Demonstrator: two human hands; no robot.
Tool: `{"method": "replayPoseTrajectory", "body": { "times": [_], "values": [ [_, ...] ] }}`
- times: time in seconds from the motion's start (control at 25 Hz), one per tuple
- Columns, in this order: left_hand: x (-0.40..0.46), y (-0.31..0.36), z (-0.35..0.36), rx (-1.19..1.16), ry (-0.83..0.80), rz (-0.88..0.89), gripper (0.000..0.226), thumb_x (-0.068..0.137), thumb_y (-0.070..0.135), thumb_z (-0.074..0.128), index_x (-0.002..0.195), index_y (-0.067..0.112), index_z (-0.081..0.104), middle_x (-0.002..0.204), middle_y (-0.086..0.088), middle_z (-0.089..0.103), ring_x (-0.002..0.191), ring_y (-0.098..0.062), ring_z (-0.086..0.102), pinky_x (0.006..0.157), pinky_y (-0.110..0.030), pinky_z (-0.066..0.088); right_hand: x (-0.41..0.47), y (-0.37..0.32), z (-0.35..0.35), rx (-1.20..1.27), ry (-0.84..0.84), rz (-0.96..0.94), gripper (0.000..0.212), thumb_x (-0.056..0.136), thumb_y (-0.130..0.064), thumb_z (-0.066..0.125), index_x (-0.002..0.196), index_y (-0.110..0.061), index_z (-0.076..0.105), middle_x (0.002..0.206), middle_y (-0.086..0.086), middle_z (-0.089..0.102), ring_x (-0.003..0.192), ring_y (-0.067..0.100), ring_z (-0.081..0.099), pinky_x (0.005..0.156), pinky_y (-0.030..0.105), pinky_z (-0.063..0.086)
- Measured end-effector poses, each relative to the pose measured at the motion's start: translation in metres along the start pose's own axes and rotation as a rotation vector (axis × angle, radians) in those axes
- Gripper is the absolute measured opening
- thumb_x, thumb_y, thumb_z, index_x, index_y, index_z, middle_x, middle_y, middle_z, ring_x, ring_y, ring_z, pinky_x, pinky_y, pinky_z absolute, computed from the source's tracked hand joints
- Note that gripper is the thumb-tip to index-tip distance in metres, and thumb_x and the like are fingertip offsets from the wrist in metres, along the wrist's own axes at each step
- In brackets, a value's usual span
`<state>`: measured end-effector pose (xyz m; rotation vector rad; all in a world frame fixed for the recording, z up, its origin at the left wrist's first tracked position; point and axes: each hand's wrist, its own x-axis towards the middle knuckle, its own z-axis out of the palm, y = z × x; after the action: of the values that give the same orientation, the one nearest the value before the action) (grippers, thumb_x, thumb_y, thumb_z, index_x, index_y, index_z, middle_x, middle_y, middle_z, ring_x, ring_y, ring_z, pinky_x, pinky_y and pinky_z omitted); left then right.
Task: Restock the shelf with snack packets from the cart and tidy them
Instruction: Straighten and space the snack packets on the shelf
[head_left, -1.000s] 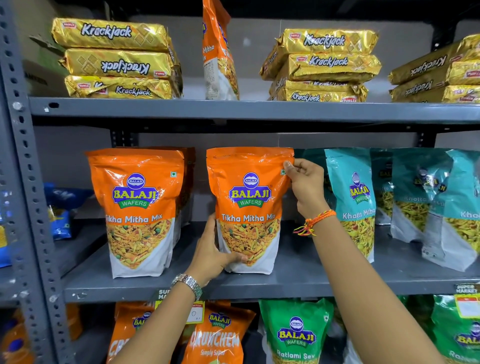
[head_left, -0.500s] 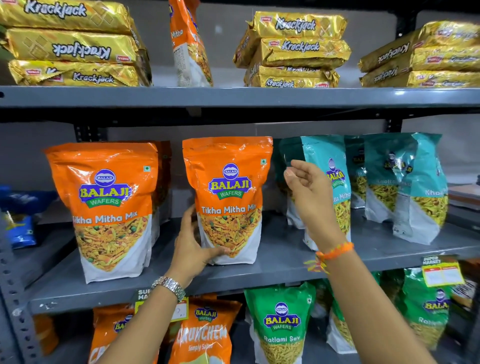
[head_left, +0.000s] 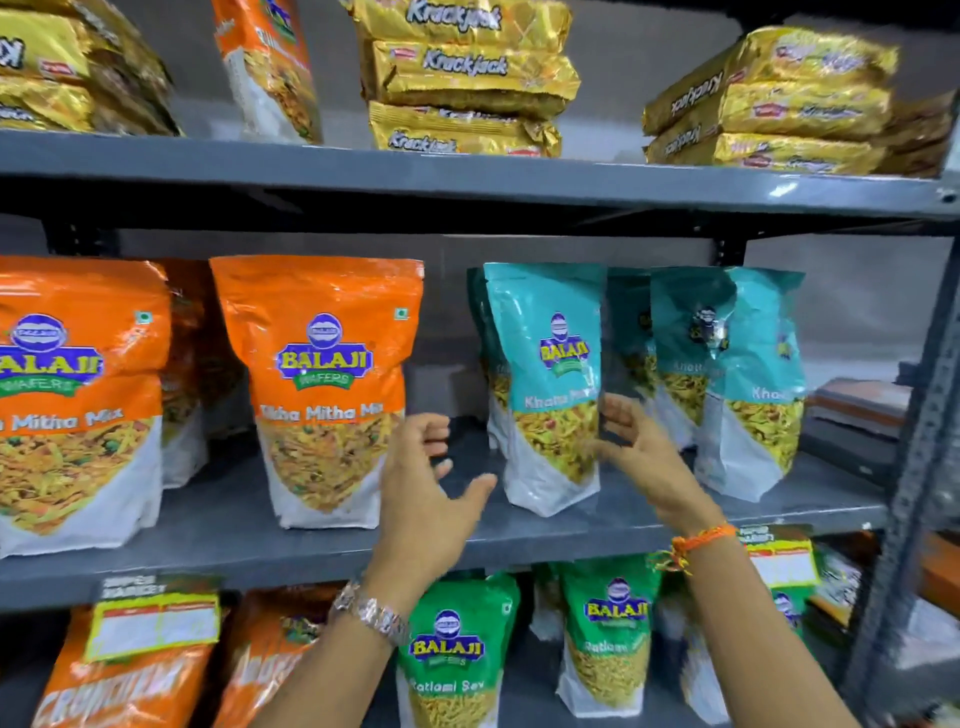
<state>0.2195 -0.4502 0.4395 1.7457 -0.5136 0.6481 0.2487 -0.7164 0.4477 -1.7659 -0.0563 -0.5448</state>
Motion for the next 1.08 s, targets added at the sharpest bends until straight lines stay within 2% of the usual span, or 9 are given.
{"method": "replayPoseTrajectory", "body": {
  "times": [0.08, 0.16, 0.32, 0.44, 0.52, 0.64, 0.76, 0.96, 1.08],
  "values": [
    [0.004, 0.001, 0.031, -0.014, -0.161, -0.133, 0.078, 0.072, 0.020, 0.081, 0.137, 0.026, 0.040, 0.140, 0.003, 0.043, 0.124, -0.014, 0.048, 0.109, -0.038, 0.045, 0.014, 0.006, -0.016, -0.048, -0.072, -0.025, 0.068, 0.086, -0.004, 0.074, 0.144, -0.007, 0.039, 0.145, 0.009, 0.048, 0.133, 0.023, 0.047, 0.100, 0.028, 0.043],
    [0.005, 0.003, 0.053, -0.077, -0.260, -0.259, 0.094, 0.069, 0.025, 0.071, 0.151, 0.029, 0.025, 0.149, 0.009, 0.032, 0.133, -0.009, 0.036, 0.117, -0.038, 0.033, 0.026, 0.011, -0.025, -0.064, -0.173, -0.005, 0.079, 0.082, -0.001, 0.077, 0.147, -0.010, 0.034, 0.142, 0.005, 0.048, 0.130, 0.021, 0.049, 0.097, 0.023, 0.047],
    [0.001, 0.006, 0.080, -0.250, -0.328, -0.341, 0.095, 0.073, 0.020, 0.055, 0.156, 0.040, 0.011, 0.157, 0.016, 0.030, 0.143, -0.006, 0.033, 0.122, -0.040, 0.027, 0.037, 0.026, -0.023, -0.028, -0.308, 0.097, 0.107, 0.060, -0.008, 0.093, 0.147, -0.013, 0.032, 0.136, 0.010, 0.057, 0.121, 0.026, 0.061, 0.096, 0.040, 0.056],
    [0.003, 0.005, 0.085, -0.286, -0.312, -0.332, 0.091, 0.072, 0.015, 0.047, 0.155, 0.039, 0.017, 0.153, 0.015, 0.040, 0.138, -0.005, 0.041, 0.114, -0.032, 0.037, 0.027, 0.027, -0.015, -0.064, -0.245, 0.094, 0.110, 0.048, -0.023, 0.098, 0.141, -0.013, 0.040, 0.120, 0.007, 0.066, 0.107, 0.021, 0.067, 0.086, 0.034, 0.058],
    [0.008, 0.008, 0.083, -0.278, -0.301, -0.345, 0.091, 0.072, 0.012, 0.044, 0.156, 0.035, 0.017, 0.151, 0.015, 0.042, 0.134, -0.004, 0.044, 0.101, -0.024, 0.041, 0.015, 0.021, -0.010, -0.191, -0.141, 0.030, 0.104, 0.047, -0.034, 0.099, 0.135, -0.018, 0.046, 0.119, -0.002, 0.066, 0.107, 0.016, 0.066, 0.092, 0.038, 0.057],
    [0.017, 0.003, 0.080, -0.268, -0.287, -0.365, 0.082, 0.081, 0.002, 0.041, 0.155, 0.030, 0.017, 0.150, 0.010, 0.045, 0.128, -0.002, 0.047, 0.099, -0.023, 0.043, -0.001, 0.010, -0.003, -0.400, -0.041, -0.087, 0.099, 0.044, -0.052, 0.094, 0.127, -0.022, 0.049, 0.123, -0.004, 0.066, 0.111, 0.018, 0.065, 0.093, 0.042, 0.056],
    [0.018, 0.004, 0.080, -0.245, -0.293, -0.377, 0.086, 0.077, 0.005, 0.042, 0.155, 0.029, 0.017, 0.147, 0.010, 0.047, 0.126, 0.001, 0.048, 0.096, -0.021, 0.044, -0.007, 0.005, -0.002, -0.430, -0.029, -0.099, 0.099, 0.046, -0.053, 0.094, 0.128, -0.022, 0.047, 0.126, 0.000, 0.066, 0.115, 0.022, 0.065, 0.092, 0.043, 0.056],
    [0.020, 0.003, 0.083, -0.229, -0.311, -0.368, 0.081, 0.085, 0.000, 0.039, 0.155, 0.030, 0.013, 0.149, 0.007, 0.043, 0.131, -0.009, 0.045, 0.108, -0.031, 0.039, -0.006, 0.002, -0.005, -0.436, -0.030, -0.081, 0.100, 0.049, -0.049, 0.095, 0.131, -0.018, 0.046, 0.128, 0.003, 0.065, 0.117, 0.025, 0.063, 0.093, 0.042, 0.055],
    [0.023, 0.004, 0.082, -0.193, -0.325, -0.360, 0.079, 0.086, 0.000, 0.040, 0.154, 0.029, 0.013, 0.148, 0.007, 0.044, 0.128, -0.007, 0.046, 0.102, -0.026, 0.040, -0.007, 0.000, -0.002, -0.444, -0.030, -0.080, 0.099, 0.048, -0.051, 0.094, 0.129, -0.019, 0.046, 0.128, 0.002, 0.064, 0.118, 0.024, 0.063, 0.094, 0.042, 0.054]
  ]
}}
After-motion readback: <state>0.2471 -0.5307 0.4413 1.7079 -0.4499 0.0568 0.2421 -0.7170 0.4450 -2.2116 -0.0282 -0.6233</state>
